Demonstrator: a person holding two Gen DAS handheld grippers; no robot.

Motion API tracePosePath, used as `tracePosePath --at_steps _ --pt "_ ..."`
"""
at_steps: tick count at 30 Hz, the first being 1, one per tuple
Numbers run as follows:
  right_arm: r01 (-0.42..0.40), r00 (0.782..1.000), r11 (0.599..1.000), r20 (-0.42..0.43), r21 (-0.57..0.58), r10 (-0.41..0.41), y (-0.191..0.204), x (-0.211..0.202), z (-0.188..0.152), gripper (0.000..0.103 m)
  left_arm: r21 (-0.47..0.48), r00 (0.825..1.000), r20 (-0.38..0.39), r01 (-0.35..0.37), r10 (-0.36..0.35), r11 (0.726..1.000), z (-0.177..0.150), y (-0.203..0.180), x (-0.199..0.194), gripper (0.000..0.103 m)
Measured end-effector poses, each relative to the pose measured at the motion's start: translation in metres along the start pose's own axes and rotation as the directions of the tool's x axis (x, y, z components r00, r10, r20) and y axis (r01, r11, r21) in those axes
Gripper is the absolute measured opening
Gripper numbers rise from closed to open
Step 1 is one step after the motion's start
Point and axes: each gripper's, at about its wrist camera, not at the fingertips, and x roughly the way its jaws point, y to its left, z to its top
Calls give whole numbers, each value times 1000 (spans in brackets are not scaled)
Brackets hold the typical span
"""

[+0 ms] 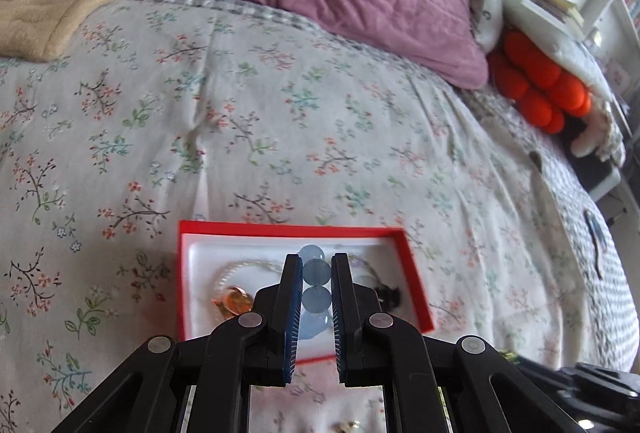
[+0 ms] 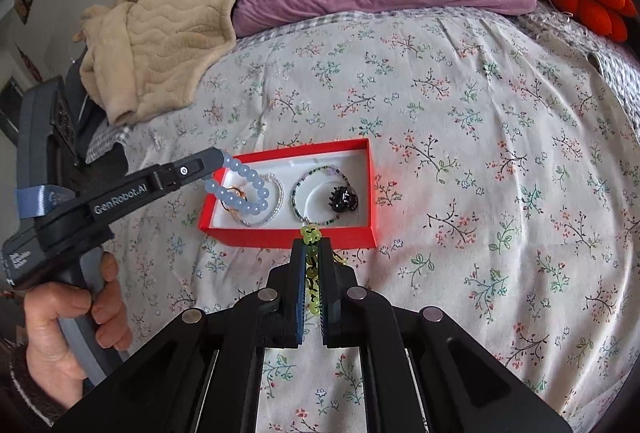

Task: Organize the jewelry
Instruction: 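Lower the blue bracelet into the box and open the left tool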

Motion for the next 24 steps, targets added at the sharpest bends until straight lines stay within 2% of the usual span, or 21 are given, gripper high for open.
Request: tracePosePath --at_steps 8,13,18,20,24 --pt "-18 1000 1000 14 19 18 1 9 13 5 -31 998 -15 -56 56 998 -2 24 10 8" --pt "-23 1000 1000 15 8 23 8 15 16 5 -10 993 -33 -115 114 993 -6 32 13 9" --pt "-41 999 999 30 -28 42 18 18 24 5 -36 992 -57 -119 117 992 -8 42 17 10" --pt "-44 998 998 35 -41 45 22 20 28 5 -35 992 -55 -116 114 993 -9 42 14 16" --pt "-49 998 998 37 -48 51 25 28 36 6 -25 992 -46 -121 119 992 -13 38 5 36"
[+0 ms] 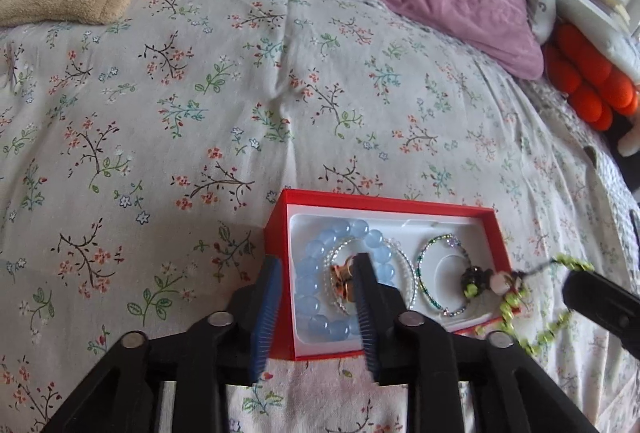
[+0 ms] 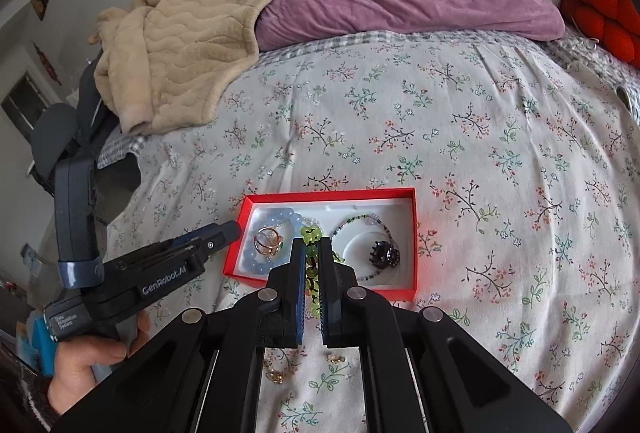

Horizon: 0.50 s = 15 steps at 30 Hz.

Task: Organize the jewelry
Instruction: 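Lower the blue bracelet into the box and open the left tool, then lower the green keychain into the box and open the right tool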

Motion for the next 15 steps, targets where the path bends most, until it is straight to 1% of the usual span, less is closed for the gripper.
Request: tracePosePath --at_steps 2,4,6,8,10,12,15 --pt "-15 1000 1000 -7 11 15 1 6 4 6 7 1000 -3 -3 3 1000 -3 0 -4 41" --pt "-35 999 999 -13 9 35 4 13 7 6 11 1000 -6 -8 8 1000 -7 0 -7 50" --pt "-50 999 999 -12 -8 50 7 20 10 6 17 1000 -15 -14 15 1000 -11 1 -8 53" --pt "-43 999 999 -15 -15 43 4 31 10 6 22 999 -19 -25 26 999 -15 2 -8 54" --pt "-6 999 1000 -38 -9 5 -5 45 9 6 27 999 -12 -49 49 998 -17 4 -9 54" --pt "26 998 999 -63 19 -25 -18 56 5 6 26 998 -12 -57 58 998 -18 6 -9 54" --pt "48 996 998 -79 50 -44 -34 62 2 6 27 998 -20 -61 61 998 -19 6 -8 54"
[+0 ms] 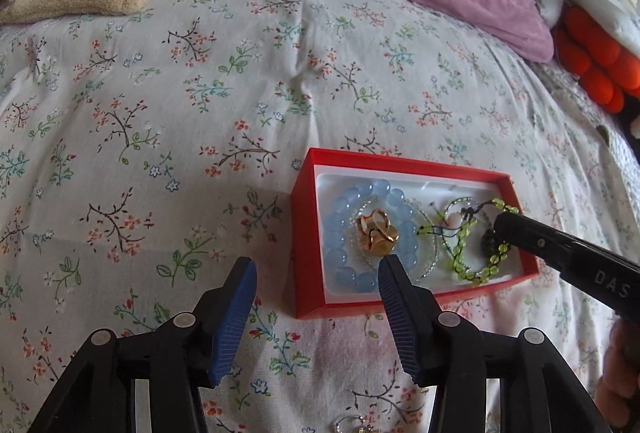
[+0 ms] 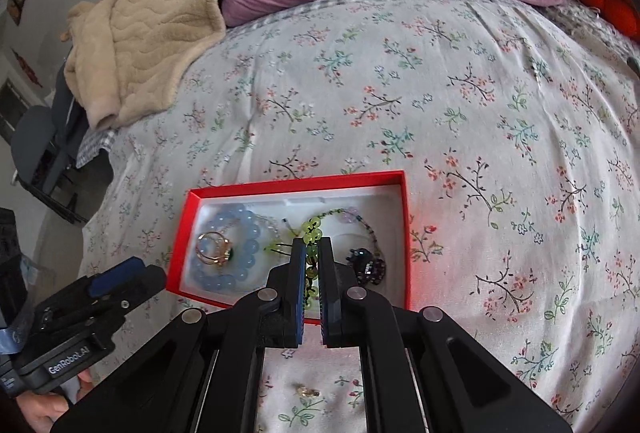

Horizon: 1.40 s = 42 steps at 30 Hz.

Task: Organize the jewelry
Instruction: 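Lower the green keychain into the box and open the right tool, then withdraw both tools toward the silver ring and gold charms on the sheet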

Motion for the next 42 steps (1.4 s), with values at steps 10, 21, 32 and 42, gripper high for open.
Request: tracePosePath --at_steps 10,21,32,42 --pt "34 999 999 19 -10 -33 -21 -6 -1 6 29 1000 -11 -6 6 1000 -6 -8 1 54" --pt "90 995 996 34 -7 -90 -33 -19 -3 7 88 999 -26 -23 25 996 -16 -16 2 61" --pt "58 997 998 48 -34 -56 -28 -49 -13 55 153 998 -8 -59 61 986 -30 -24 -15 79" --pt "107 994 989 -4 -102 -108 -19 -75 -41 57 199 994 26 -106 103 974 -46 -34 -40 94"
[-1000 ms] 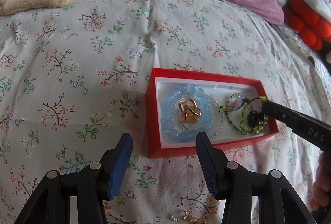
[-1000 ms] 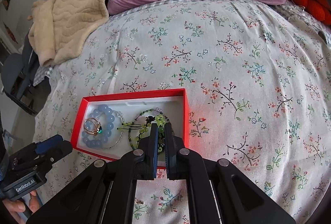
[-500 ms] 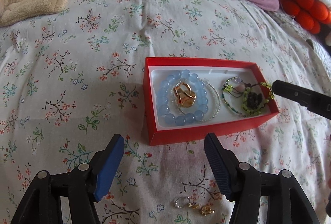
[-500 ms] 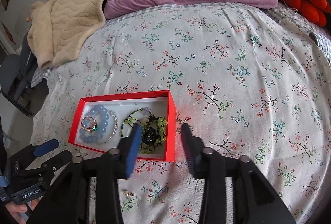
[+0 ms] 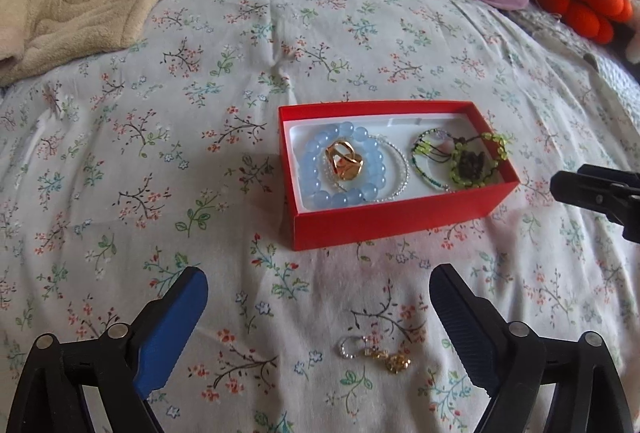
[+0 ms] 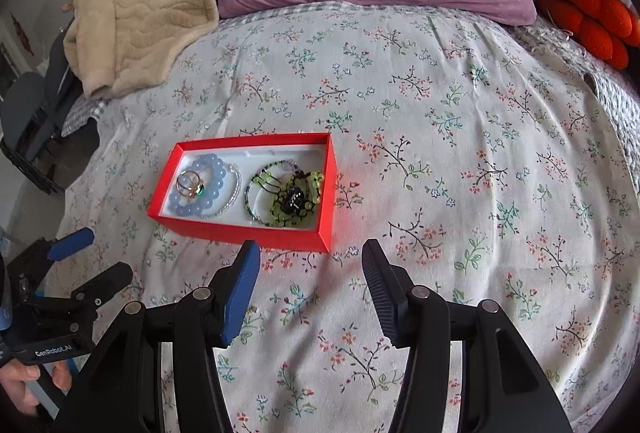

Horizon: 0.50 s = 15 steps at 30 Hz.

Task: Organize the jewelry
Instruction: 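Withdraw both tools toward the silver ring and gold charms on the sheet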

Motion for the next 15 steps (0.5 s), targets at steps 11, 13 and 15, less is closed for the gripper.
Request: tracePosePath --at_steps 11,13,15 --pt "35 999 999 -31 -37 -36 5 -20 -38 71 22 997 -46 -55 56 998 -30 0 -11 97" --pt "42 998 998 -39 -35 -44 5 -22 -45 73 30 997 -48 -62 63 998 -35 1 -13 97" --pt "49 997 998 -50 -46 -51 5 -22 -53 73 40 997 -48 -65 67 997 -40 2 -14 98"
